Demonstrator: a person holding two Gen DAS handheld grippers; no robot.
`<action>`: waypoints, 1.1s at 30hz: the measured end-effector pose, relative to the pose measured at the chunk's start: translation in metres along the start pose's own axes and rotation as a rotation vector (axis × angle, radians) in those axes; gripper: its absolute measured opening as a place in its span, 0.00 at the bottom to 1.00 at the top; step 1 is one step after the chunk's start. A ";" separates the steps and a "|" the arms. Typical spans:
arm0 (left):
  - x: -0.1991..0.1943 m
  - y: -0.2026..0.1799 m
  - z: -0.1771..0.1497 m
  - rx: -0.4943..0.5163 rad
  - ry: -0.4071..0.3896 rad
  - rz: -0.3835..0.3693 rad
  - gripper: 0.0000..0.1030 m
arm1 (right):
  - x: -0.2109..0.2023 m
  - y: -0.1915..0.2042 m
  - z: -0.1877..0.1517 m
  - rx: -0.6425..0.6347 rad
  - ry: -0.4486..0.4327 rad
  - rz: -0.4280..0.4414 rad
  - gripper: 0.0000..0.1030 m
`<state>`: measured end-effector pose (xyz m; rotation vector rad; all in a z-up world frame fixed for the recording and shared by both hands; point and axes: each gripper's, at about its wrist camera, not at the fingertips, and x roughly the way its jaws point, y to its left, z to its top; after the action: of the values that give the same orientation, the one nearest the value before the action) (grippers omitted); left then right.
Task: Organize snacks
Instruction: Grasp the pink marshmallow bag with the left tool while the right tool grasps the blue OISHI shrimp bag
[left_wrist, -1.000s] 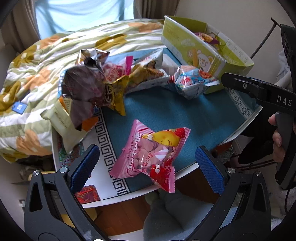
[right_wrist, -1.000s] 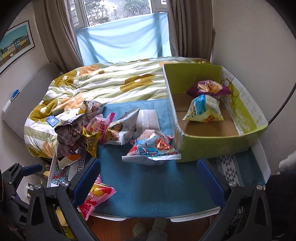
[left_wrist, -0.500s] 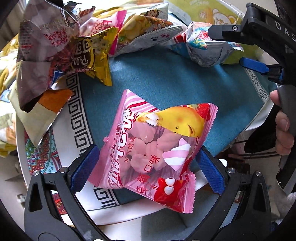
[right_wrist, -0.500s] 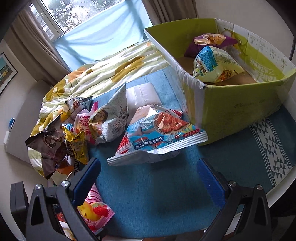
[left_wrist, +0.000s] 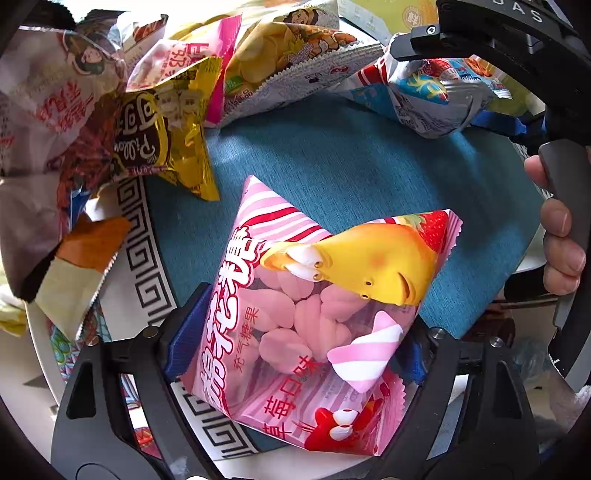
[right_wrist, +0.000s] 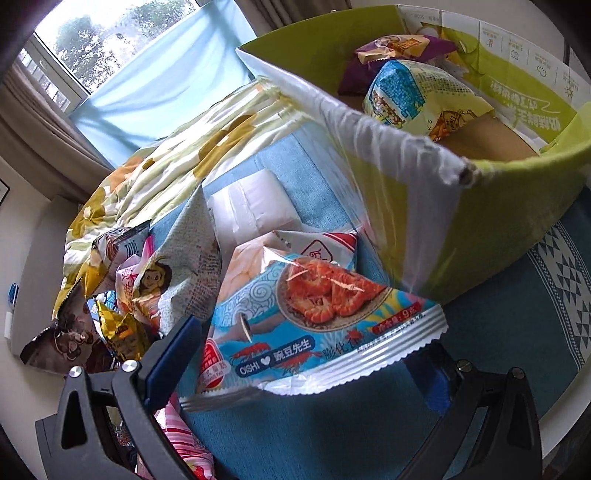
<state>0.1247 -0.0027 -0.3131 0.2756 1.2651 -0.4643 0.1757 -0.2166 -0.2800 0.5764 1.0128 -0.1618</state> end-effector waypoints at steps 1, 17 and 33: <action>0.000 0.000 0.002 0.003 -0.003 0.005 0.76 | 0.001 -0.001 0.001 0.006 0.002 0.002 1.00; -0.002 0.018 0.024 -0.015 -0.010 -0.003 0.73 | 0.009 -0.003 0.007 0.007 0.027 0.017 0.71; -0.018 0.013 0.002 -0.039 -0.030 0.005 0.72 | -0.006 0.007 -0.013 -0.026 0.026 0.006 0.59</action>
<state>0.1283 0.0111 -0.2965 0.2383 1.2425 -0.4374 0.1654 -0.2051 -0.2778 0.5589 1.0367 -0.1358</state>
